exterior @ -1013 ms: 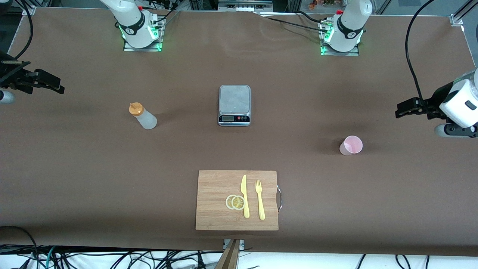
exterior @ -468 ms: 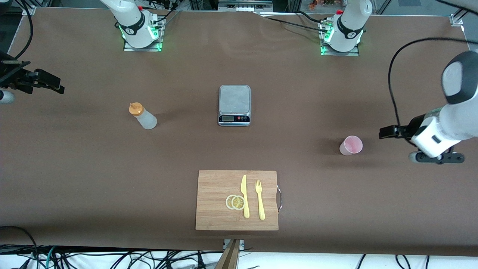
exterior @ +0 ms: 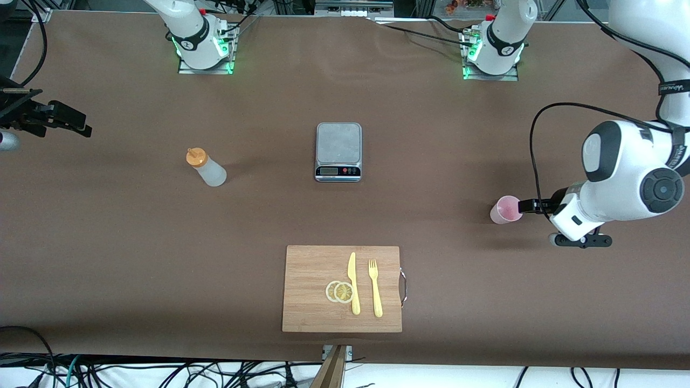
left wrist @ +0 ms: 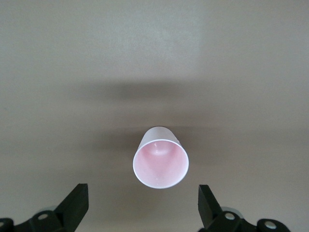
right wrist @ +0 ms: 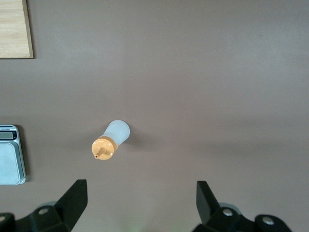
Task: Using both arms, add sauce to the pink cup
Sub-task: 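Reach the left gripper to the pink cup and grasp it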
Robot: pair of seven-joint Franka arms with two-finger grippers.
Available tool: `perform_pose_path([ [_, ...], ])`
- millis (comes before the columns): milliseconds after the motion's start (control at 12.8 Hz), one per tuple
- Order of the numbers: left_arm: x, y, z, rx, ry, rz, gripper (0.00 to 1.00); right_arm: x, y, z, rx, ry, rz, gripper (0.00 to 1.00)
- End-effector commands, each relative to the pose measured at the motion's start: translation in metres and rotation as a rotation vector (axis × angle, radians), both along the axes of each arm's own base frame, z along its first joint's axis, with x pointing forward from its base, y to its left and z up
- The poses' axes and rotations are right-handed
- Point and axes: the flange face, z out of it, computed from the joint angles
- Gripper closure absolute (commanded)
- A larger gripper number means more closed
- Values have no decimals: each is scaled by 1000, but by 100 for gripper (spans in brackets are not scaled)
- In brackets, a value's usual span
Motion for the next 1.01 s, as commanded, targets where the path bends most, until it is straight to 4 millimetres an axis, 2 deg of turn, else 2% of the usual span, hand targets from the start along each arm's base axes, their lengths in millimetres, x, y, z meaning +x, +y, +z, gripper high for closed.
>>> perform_pose_path([
  [0, -18, 9, -25, 6, -34, -7, 0, 2, -6, 6, -4, -11, -4, 0],
  [78, -22, 13, -38, 3, -54, -24, 0, 2, -7, 5, -4, -6, -6, 0],
  [234, -26, 29, -53, -3, -91, -61, 0, 1, -10, 6, -4, -3, -12, 0],
  [780, -49, 27, -91, -15, -110, -47, 1, 0, -11, 5, -4, 2, -13, 0],
  [858, -54, 27, -98, -15, -112, -47, 3, 0, -11, 6, -3, 3, -13, 0],
  [935, -56, 24, -100, -17, -112, -47, 13, 0, -11, 6, -3, 5, -13, 0],
])
